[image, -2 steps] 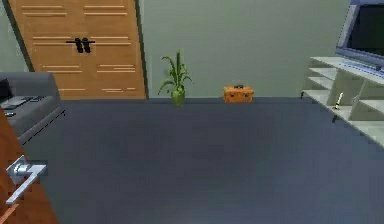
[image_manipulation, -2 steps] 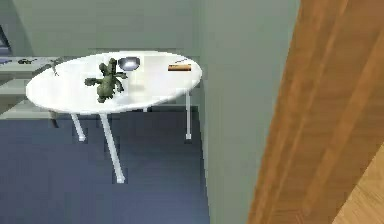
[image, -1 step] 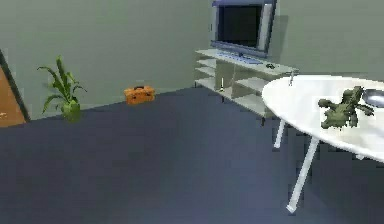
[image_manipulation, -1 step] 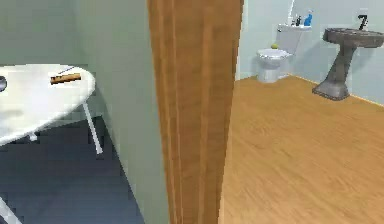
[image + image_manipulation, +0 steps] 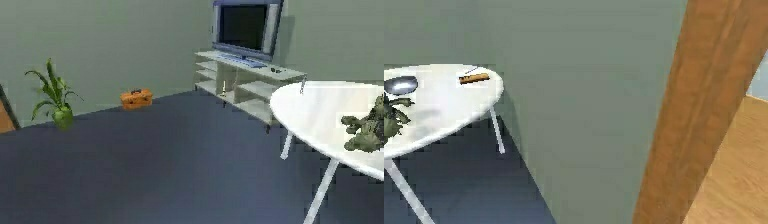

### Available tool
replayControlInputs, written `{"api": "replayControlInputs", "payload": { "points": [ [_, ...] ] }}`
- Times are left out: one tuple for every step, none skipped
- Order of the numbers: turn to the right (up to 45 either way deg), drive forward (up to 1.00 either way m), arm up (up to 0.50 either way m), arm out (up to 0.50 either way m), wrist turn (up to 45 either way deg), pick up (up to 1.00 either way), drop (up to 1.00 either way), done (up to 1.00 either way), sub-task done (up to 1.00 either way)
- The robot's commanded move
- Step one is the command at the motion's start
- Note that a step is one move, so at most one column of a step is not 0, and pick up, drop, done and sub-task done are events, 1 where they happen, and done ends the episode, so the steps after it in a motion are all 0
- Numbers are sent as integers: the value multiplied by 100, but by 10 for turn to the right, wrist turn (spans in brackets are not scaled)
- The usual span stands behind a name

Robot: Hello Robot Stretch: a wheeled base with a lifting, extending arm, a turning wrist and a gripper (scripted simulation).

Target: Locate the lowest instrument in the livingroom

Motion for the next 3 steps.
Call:
{"api": "replayControlInputs", "payload": {
  "points": [
    [-300, 0, 0, 0, 0, 0, 0, 0, 0],
    [0, 25, 0, 0, 0, 0, 0, 0, 0],
    [300, 0, 0, 0, 0, 0, 0, 0, 0]
  ]
}}
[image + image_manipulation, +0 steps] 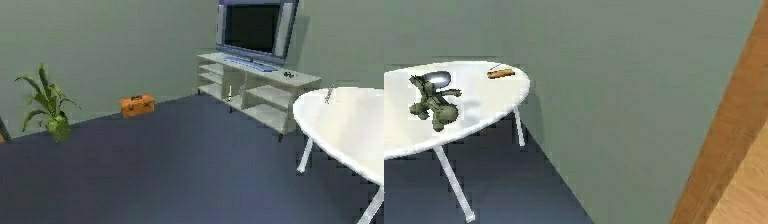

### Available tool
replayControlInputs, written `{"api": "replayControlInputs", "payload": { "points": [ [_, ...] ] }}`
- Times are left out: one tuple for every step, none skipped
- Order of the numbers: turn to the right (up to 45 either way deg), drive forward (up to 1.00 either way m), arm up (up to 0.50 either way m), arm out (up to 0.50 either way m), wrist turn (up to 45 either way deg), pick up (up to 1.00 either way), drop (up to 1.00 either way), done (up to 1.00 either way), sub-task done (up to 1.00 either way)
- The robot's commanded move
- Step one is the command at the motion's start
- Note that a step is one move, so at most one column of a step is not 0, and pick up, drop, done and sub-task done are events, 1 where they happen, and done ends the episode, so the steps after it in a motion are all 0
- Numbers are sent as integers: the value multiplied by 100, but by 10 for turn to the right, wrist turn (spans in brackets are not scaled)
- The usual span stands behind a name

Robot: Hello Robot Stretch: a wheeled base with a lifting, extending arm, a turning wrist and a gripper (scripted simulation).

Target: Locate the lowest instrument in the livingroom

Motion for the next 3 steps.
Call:
{"api": "replayControlInputs", "payload": {
  "points": [
    [0, 100, 0, 0, 0, 0, 0, 0, 0],
    [210, 0, 0, 0, 0, 0, 0, 0, 0],
    [0, 15, 0, 0, 0, 0, 0, 0, 0]
  ]
}}
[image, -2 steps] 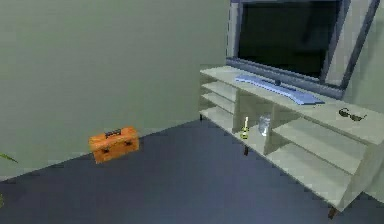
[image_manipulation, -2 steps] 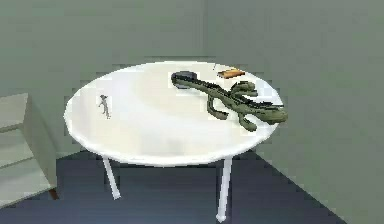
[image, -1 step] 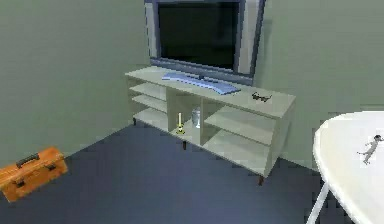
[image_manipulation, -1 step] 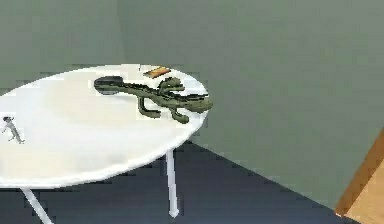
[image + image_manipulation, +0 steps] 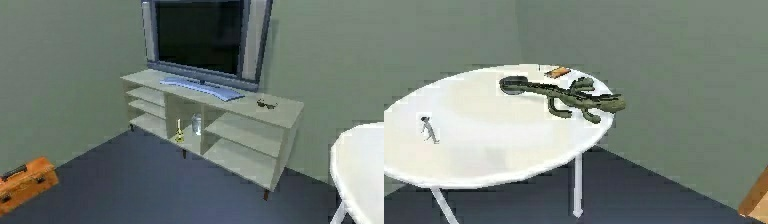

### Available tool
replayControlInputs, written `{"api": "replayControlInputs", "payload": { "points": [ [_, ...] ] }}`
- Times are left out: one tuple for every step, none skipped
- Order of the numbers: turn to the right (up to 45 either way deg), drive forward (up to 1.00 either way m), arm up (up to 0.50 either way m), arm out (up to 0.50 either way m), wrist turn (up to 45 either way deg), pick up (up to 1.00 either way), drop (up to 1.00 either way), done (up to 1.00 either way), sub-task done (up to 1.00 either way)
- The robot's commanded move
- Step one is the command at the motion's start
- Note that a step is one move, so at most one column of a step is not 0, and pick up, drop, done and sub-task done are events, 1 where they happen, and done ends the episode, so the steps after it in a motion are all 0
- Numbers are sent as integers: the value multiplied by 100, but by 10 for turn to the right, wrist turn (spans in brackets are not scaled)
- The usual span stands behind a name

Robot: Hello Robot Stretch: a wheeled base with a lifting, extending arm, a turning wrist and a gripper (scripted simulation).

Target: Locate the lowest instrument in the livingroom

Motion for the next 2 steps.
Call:
{"api": "replayControlInputs", "payload": {
  "points": [
    [450, 0, 0, 0, 0, 0, 0, 0, 0],
    [-360, 0, 0, 0, 0, 0, 0, 0, 0]
  ]
}}
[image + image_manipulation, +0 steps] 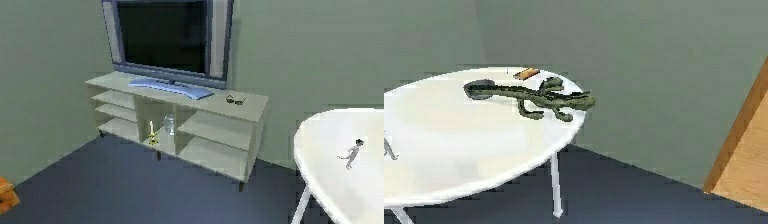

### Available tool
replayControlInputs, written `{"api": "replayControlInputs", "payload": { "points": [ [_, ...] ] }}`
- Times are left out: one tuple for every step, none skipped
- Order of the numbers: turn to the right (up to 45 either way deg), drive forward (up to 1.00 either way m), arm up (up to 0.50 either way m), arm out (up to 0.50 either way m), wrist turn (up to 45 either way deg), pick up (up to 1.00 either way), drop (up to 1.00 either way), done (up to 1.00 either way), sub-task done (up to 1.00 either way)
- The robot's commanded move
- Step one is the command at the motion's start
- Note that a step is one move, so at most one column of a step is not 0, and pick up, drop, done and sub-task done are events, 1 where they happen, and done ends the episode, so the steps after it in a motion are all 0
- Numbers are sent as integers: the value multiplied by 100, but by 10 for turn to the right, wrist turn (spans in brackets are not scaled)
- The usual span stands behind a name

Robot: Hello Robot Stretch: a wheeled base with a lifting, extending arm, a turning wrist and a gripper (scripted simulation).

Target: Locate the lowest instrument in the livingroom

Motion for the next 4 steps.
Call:
{"api": "replayControlInputs", "payload": {
  "points": [
    [0, 75, 0, 0, 0, 0, 0, 0, 0],
    [-390, 0, 0, 0, 0, 0, 0, 0, 0],
    [0, 5, 0, 0, 0, 0, 0, 0, 0],
    [450, 0, 0, 0, 0, 0, 0, 0, 0]
  ]
}}
